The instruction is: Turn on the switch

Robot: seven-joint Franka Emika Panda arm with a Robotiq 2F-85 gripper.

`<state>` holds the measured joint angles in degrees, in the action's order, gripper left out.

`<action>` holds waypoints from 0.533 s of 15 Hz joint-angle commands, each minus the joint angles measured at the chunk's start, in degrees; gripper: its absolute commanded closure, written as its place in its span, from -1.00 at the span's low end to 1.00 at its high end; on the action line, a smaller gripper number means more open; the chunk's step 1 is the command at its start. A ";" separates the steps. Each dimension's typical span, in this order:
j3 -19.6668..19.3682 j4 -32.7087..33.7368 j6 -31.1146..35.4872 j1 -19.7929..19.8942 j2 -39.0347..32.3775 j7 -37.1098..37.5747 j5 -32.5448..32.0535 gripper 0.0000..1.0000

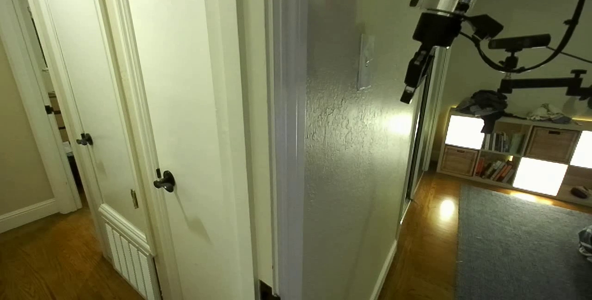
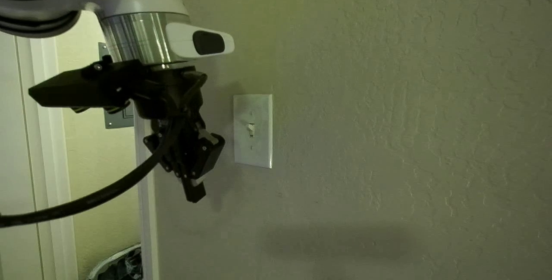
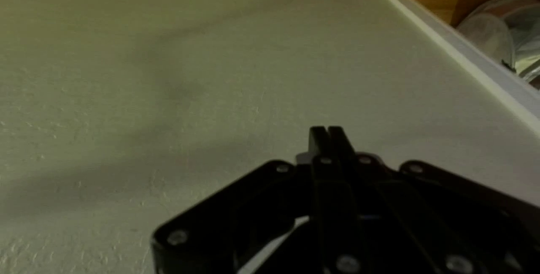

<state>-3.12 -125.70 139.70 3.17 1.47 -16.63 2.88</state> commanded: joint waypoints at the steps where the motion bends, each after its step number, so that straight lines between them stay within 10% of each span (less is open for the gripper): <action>1: 0.29 -1.71 -6.66 -0.26 2.79 3.81 -3.58 0.80; 3: 0.47 -1.69 -8.92 -0.46 2.83 3.79 -3.43 0.31; 4: 0.17 0.06 -6.37 -0.25 0.12 1.77 -1.93 0.79; 8: 0.38 0.06 -7.53 -0.32 0.13 1.87 -1.94 0.31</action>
<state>-2.58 -125.71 132.26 3.01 1.60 -14.80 0.97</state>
